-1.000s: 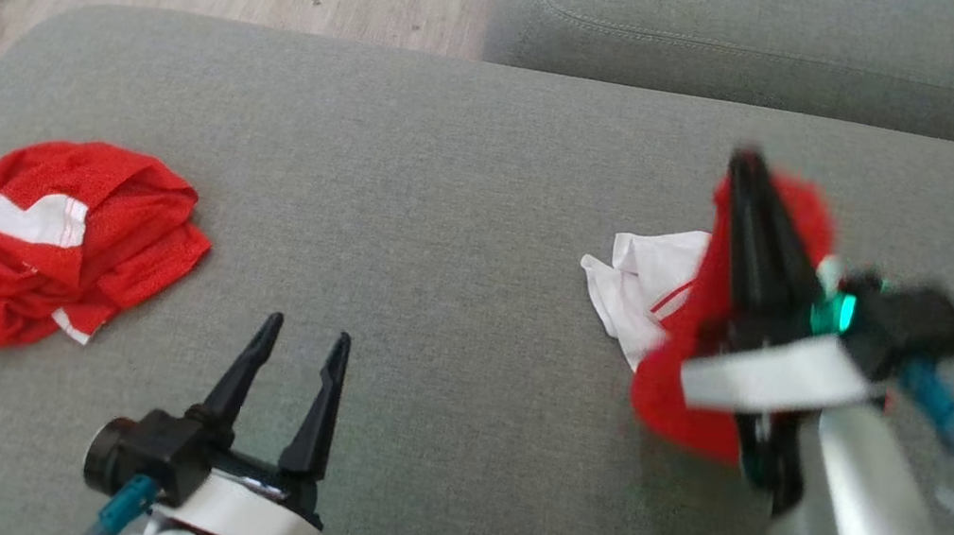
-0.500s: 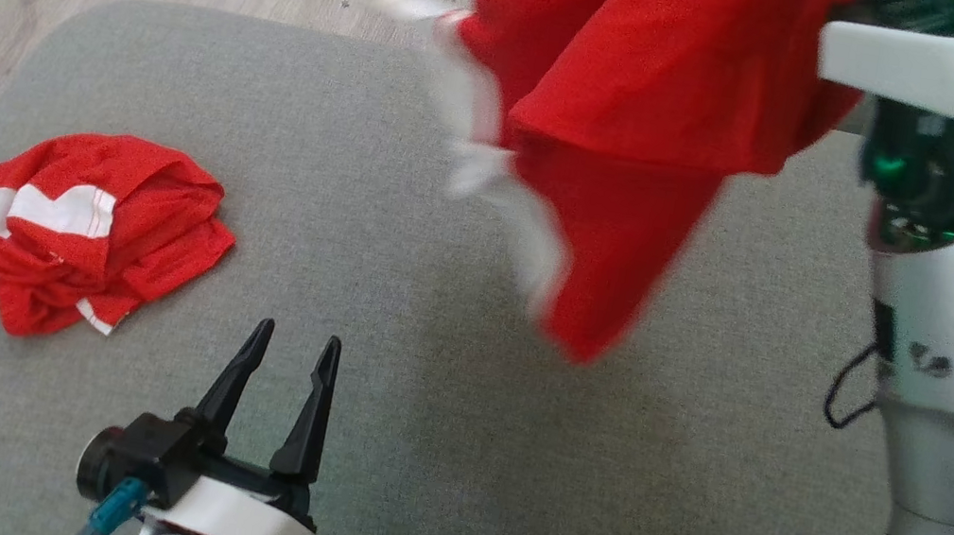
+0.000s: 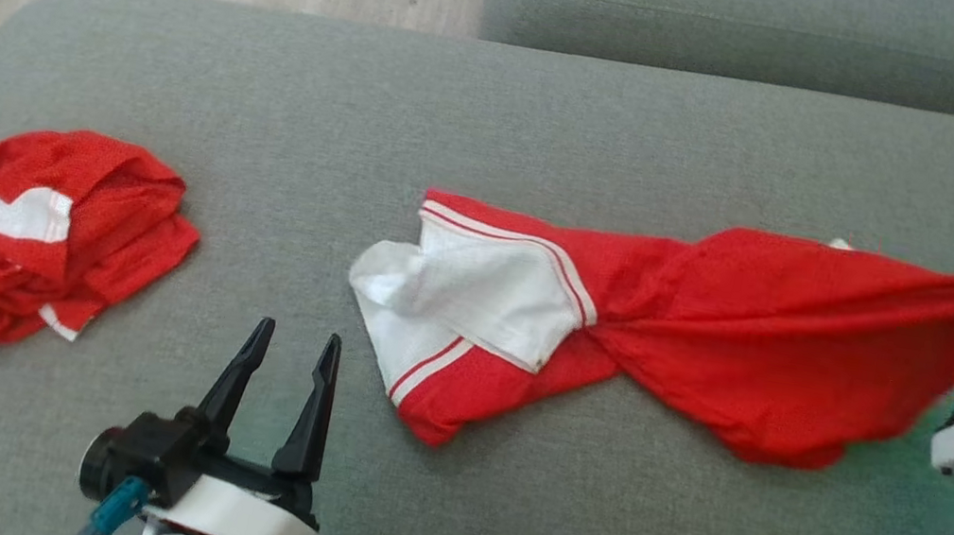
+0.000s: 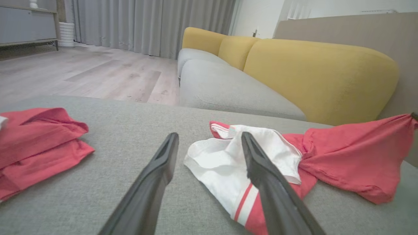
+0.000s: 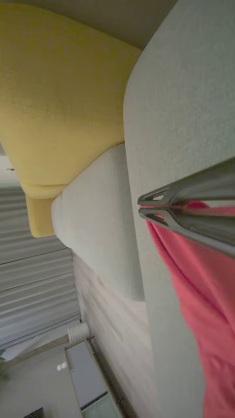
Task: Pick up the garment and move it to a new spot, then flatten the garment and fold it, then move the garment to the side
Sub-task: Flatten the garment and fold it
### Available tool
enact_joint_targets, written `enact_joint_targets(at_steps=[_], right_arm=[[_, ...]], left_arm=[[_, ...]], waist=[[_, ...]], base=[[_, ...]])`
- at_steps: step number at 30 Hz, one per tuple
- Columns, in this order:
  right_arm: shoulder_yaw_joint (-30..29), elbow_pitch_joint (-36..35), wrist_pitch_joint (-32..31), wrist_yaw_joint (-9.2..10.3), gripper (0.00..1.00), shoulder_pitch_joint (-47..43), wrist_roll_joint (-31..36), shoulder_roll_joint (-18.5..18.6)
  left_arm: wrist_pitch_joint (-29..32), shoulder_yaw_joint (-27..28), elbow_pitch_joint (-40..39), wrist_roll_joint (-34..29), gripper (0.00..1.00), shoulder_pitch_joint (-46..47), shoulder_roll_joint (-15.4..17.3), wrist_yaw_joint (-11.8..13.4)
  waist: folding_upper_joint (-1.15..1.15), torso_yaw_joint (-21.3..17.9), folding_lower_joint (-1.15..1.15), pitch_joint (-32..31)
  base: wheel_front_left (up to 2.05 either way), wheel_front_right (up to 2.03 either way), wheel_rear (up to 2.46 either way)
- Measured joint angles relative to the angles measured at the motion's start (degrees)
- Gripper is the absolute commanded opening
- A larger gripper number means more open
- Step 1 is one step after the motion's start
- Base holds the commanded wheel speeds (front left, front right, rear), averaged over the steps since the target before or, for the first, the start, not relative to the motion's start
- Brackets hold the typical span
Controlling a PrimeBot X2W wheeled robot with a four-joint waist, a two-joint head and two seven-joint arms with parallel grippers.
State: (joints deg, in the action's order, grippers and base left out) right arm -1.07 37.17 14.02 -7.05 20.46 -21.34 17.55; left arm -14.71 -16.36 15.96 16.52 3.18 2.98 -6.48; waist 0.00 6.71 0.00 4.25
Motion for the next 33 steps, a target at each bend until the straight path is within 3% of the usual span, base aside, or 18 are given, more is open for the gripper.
enact_joint_targets(at_steps=[2, 3, 4, 5, 10, 17, 25, 33], right_arm=[[-1.24, 1.92, -0.45, 0.00, 0.00, 0.54, 1.66, 0.36], [-1.85, 2.90, -0.45, 0.00, 0.11, 0.88, 2.45, 0.43], [-2.75, 3.92, -0.45, 0.00, 0.79, 1.33, 3.54, 0.43], [-3.86, 4.90, -0.49, 0.00, 1.00, 1.71, 4.48, 0.38], [-6.44, 4.27, -0.37, 0.00, 1.00, 3.22, 6.79, -1.68], [-4.75, -7.03, 0.34, 0.00, 1.00, 1.82, 9.40, -6.27], [2.48, -27.88, 0.37, 0.00, 1.00, -10.72, 9.44, -11.38], [8.21, -30.89, 0.44, 0.00, 1.00, -21.07, 11.35, -13.85]], left_arm=[[0.00, -0.01, 0.13, -0.01, 1.00, 0.06, -0.02, 0.00], [0.00, -0.01, 0.27, -0.04, 1.00, 0.07, -0.01, 0.00], [0.01, -0.02, 0.35, -0.04, 1.00, 0.08, -0.02, 0.00], [0.01, -0.04, 0.35, -0.04, 1.00, 0.15, -0.02, -0.01], [0.01, -0.04, 0.33, -0.04, 1.00, 0.45, -0.04, -0.01], [0.00, 0.75, 0.05, -0.04, 1.00, 0.40, -0.04, -0.05], [0.00, 2.53, -2.22, -0.03, 1.00, 0.21, -0.04, -0.08], [0.00, 2.96, -2.81, -0.03, 1.00, -0.08, -0.04, -0.08]], waist=[[0.00, -0.67, 0.00, 0.38], [0.00, -0.98, 0.00, 0.53], [0.00, -1.30, 0.00, 0.63], [0.00, -1.59, 0.00, 0.67], [0.00, -2.75, 0.00, 0.35], [0.00, -4.04, 0.00, -0.83], [0.00, -5.43, -0.01, -2.03], [0.00, -5.74, -0.01, -2.21]], base=[[0.00, 0.00, 0.00], [0.00, 0.00, 0.00], [0.00, 0.00, 0.00], [0.00, 0.00, 0.00], [0.00, 0.00, 0.00], [0.00, 0.00, 0.00], [0.00, 0.00, 0.00], [0.00, 0.00, 0.00]])
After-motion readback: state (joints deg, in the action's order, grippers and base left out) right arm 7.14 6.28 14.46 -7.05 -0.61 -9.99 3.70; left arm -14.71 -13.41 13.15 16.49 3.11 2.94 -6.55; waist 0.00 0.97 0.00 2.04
